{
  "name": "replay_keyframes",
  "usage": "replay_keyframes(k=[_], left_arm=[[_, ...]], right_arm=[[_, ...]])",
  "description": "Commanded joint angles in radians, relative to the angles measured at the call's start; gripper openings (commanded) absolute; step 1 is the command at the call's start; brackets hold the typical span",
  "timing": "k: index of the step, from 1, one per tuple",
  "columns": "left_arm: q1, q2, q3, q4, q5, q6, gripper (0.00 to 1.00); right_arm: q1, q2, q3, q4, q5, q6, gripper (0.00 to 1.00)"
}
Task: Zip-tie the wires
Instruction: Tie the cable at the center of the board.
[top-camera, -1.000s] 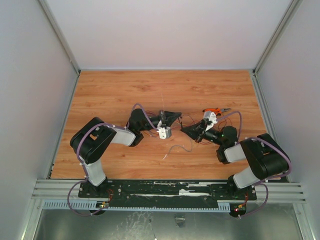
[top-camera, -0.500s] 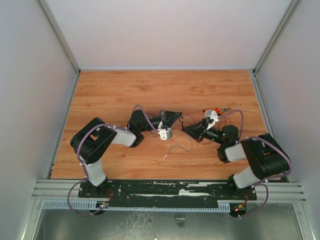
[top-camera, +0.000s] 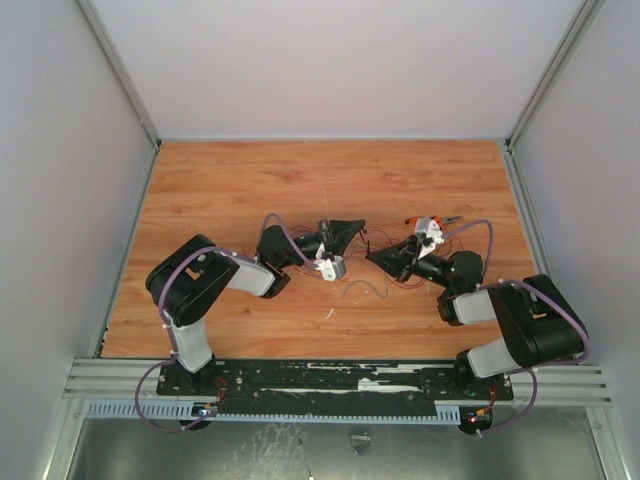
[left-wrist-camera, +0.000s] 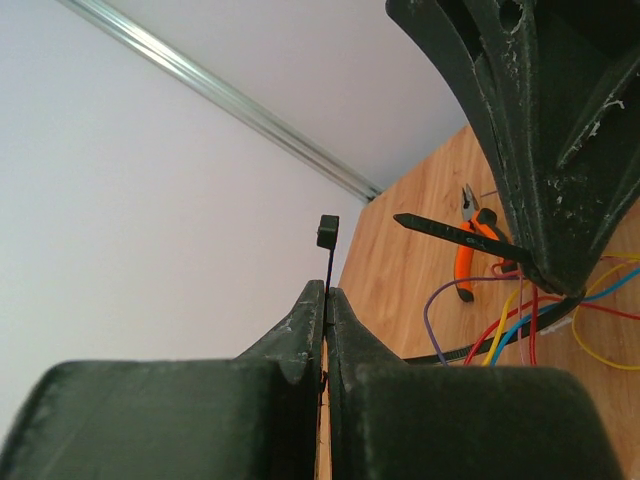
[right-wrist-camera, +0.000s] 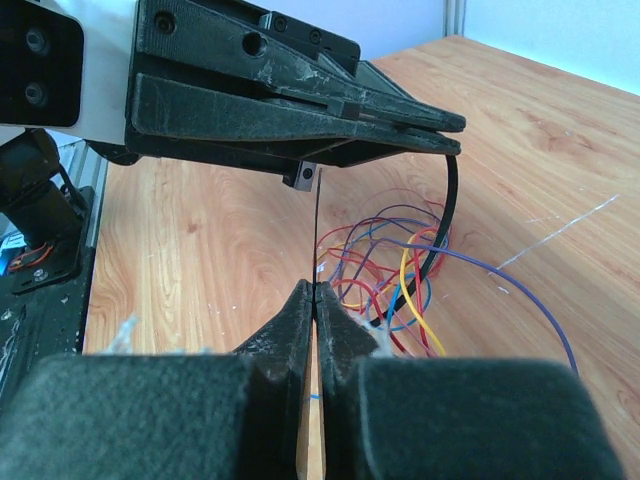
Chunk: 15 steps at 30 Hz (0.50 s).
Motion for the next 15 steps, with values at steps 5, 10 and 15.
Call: replay_keyframes(k=[5, 10, 15], left_arm=[[-0.017, 0.023, -0.026, 0.116, -0.04, 0.008, 0.0], [-0.025, 0.036, -0.032, 0.143, -0.053, 0.006, 0.0], [-0.029, 0.043, -0.037, 0.165, -0.064, 0.002, 0.0]], right_arm=[[-0.011, -0.012, 0.029, 0.167, -0.052, 0.018, 0.0], [-0.011, -0.014, 0.039, 0.16, -0.058, 0.018, 0.0], [-0.014, -0.01, 0.055, 0.131, -0.067, 0.008, 0.0]])
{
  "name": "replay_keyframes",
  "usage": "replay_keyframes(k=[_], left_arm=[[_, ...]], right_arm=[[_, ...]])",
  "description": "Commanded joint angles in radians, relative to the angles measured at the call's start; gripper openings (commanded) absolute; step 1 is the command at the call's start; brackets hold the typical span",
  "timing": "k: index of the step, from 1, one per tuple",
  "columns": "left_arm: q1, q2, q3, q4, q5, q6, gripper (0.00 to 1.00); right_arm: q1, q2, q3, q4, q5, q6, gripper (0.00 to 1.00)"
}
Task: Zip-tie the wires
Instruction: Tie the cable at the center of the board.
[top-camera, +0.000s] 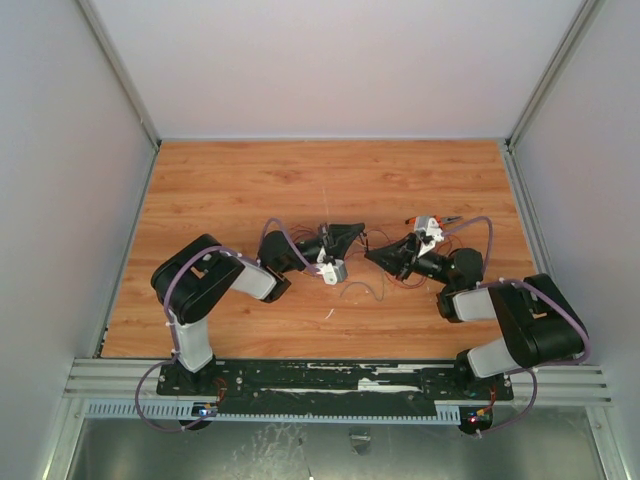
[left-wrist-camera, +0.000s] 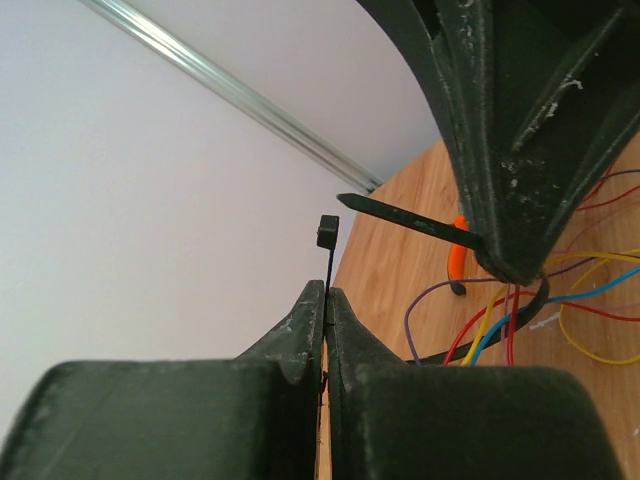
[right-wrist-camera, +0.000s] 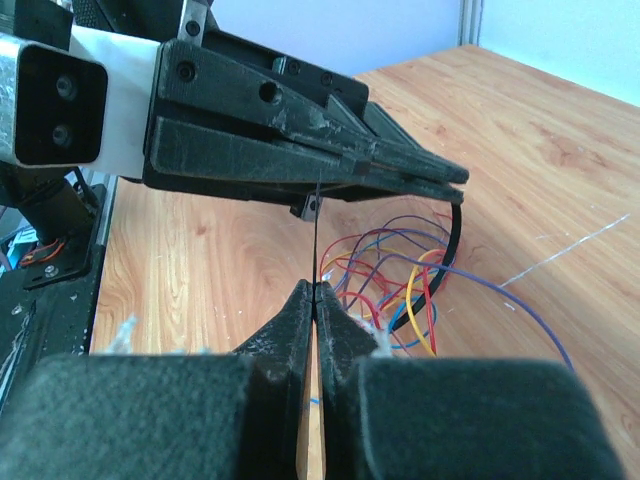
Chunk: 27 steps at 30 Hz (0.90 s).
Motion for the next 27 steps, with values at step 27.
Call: replay_keyframes(k=[27], left_arm=[[-0.019, 0.007, -0.01, 0.125, -0.031, -0.01, 0.0]], right_arm=[[-0.018, 0.029, 0.049, 0.128, -0.051, 0.017, 0.0]])
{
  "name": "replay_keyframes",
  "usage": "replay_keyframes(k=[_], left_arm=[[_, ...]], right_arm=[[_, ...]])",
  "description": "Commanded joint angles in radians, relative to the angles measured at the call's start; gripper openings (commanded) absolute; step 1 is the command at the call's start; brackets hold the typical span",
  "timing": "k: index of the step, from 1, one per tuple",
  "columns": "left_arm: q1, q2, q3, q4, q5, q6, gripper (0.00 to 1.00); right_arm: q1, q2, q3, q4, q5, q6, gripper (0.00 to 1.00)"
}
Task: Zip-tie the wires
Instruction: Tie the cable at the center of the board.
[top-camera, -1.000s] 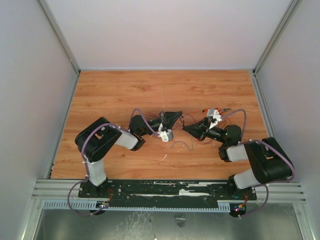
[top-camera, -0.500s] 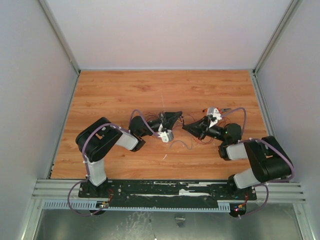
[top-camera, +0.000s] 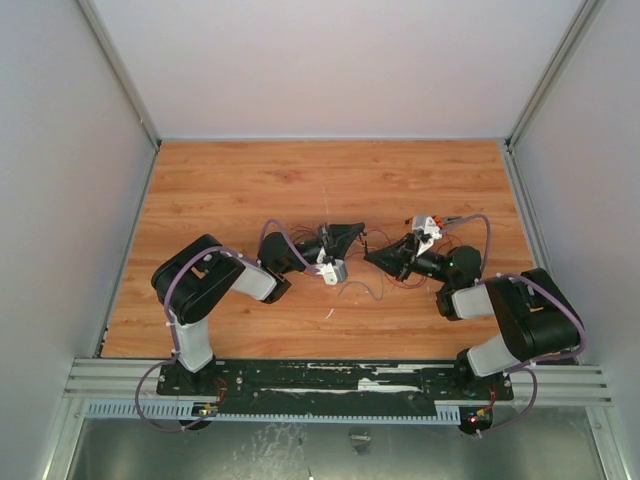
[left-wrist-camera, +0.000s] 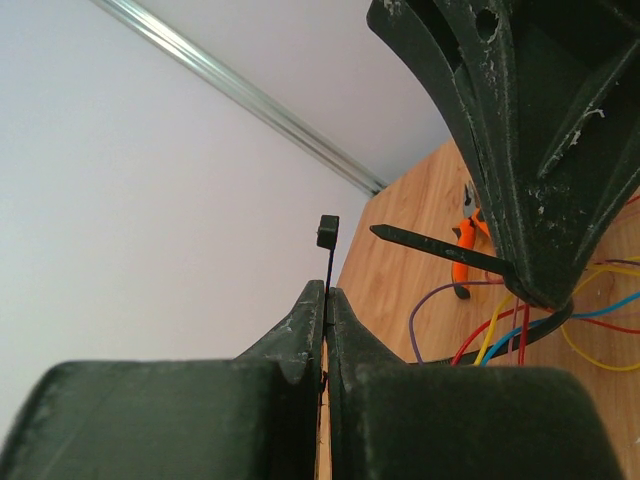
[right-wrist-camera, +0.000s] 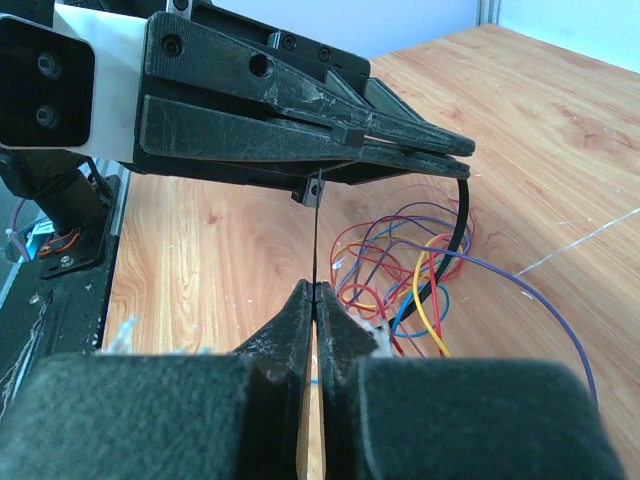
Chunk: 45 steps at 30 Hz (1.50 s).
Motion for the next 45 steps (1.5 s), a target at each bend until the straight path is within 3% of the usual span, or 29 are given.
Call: replay_keyframes(k=[1, 45], left_arm=[[-0.01, 0.005, -0.003, 0.1, -0.01, 0.005, 0.0], [-0.012, 0.004, -0.012, 0.105, -0.023, 0.018, 0.0]], right_arm=[[-0.01, -0.008, 0.034, 0.132, -0.01, 0.0, 0.0], [-0.017, 0.047, 0.051, 0.201, -0.008, 0.086, 0.0]])
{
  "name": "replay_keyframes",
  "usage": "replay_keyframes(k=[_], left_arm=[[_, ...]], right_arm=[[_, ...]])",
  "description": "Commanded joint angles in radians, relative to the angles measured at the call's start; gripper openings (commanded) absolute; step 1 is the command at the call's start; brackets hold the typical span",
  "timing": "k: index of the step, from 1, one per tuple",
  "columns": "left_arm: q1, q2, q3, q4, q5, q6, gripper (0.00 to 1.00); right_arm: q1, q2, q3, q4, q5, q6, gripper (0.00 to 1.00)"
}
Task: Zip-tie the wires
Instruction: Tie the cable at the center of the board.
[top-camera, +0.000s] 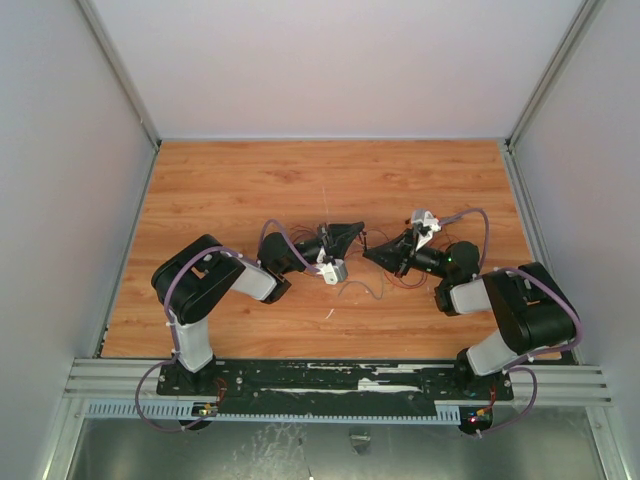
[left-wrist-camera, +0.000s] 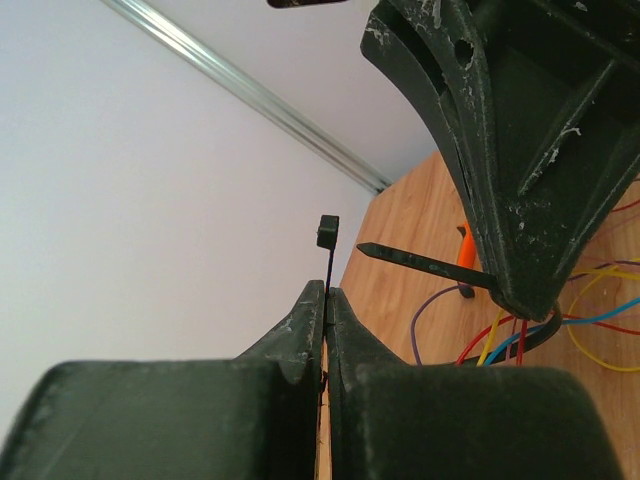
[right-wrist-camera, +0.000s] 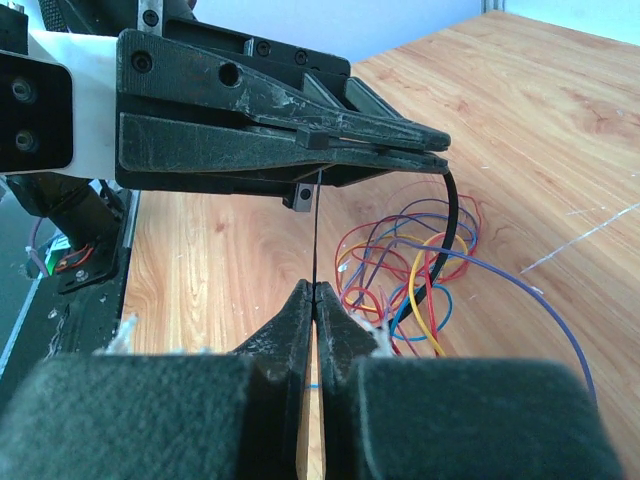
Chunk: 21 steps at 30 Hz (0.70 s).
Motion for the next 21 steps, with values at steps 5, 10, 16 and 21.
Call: replay_keyframes(k=[5, 10, 16, 21], left_arm=[[-0.011, 0.006, -0.011, 0.103, -0.01, 0.013, 0.0], [-0.011, 0.005, -0.01, 0.105, -0.011, 0.013, 0.0], [-0.011, 0.007, -0.012, 0.103, -0.013, 0.017, 0.0], [-0.013, 0.007, -0.014, 0.103, -0.012, 0.02, 0.0]], right_arm=[[-0.013, -0.013, 0.003, 0.2, -0.004, 0.009, 0.0], [-0.013, -0.019, 0.004, 0.194, -0.003, 0.01, 0.0], [-0.013, -0.025, 0.014, 0.188, -0.007, 0.016, 0.0], [-0.015, -0.026, 0.024, 0.177, -0.01, 0.02, 0.0]])
